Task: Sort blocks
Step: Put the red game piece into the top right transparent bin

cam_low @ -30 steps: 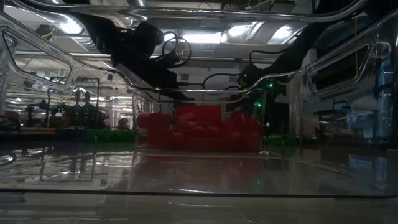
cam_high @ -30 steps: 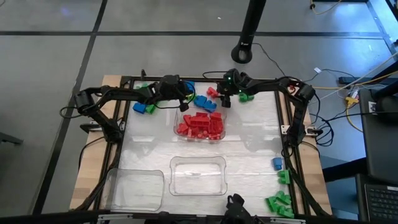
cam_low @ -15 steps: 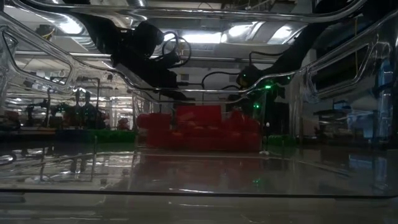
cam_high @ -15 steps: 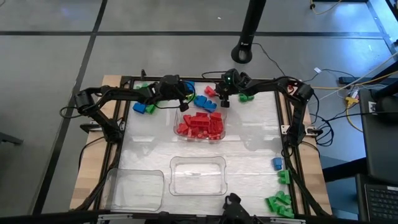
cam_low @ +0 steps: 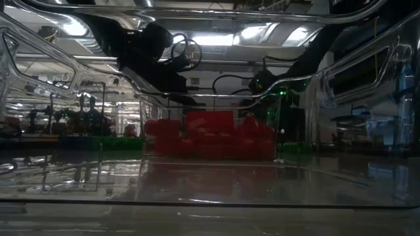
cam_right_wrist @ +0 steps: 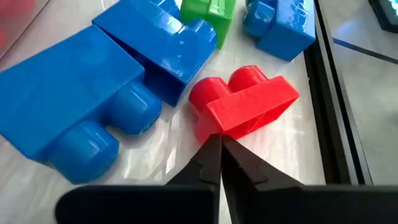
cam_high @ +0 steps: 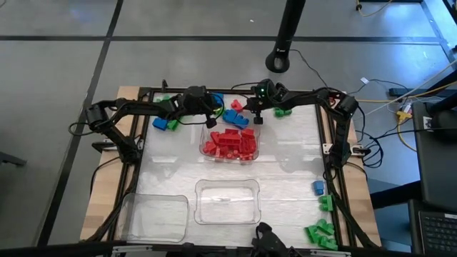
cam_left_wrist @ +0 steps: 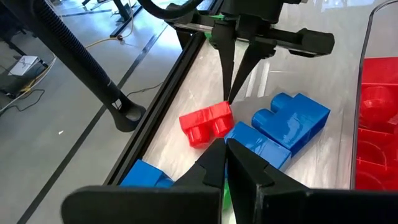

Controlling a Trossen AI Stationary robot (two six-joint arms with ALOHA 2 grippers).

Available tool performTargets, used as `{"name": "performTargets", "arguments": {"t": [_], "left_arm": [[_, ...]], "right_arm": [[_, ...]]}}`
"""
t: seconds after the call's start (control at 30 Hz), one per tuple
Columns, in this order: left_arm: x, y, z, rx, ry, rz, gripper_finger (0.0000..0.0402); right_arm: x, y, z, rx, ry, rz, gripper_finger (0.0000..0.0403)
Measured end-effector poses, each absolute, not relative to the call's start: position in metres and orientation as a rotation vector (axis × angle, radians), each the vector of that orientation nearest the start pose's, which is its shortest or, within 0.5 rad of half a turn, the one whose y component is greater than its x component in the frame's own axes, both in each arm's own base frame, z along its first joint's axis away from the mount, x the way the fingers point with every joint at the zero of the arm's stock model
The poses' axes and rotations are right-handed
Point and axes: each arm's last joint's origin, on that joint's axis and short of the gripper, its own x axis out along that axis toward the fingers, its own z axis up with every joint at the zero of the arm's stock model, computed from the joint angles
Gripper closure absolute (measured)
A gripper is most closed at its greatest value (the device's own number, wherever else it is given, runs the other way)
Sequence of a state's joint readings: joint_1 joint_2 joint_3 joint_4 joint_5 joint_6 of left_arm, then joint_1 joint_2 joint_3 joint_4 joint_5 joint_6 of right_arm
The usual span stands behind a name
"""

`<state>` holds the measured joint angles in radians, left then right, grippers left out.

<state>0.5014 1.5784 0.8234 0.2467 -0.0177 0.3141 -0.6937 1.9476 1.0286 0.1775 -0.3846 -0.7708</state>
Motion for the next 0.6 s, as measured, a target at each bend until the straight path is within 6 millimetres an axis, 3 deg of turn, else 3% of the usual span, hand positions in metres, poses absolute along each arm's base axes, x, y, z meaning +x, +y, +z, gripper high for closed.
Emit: {"name": "performTargets", "arguments": {"t": [0.17, 0.33, 0.6], "left_arm": [[0.285, 0.157, 0.196, 0.173, 0.577, 0.424, 0.0398], [0.285, 0.157, 0.196, 0.167, 0.575, 0.426, 0.0398], [0.285, 0.157, 0.196, 0.158, 0.572, 0.428, 0.0398]], "right_arm": [[0.299, -0.236, 0.126, -0.326, 0.747, -0.065, 0.0387], [0.3, -0.237, 0.147, -0.305, 0.716, -0.07, 0.0371], [0.307, -0.241, 0.155, -0.319, 0.675, -0.081, 0.0228]]}}
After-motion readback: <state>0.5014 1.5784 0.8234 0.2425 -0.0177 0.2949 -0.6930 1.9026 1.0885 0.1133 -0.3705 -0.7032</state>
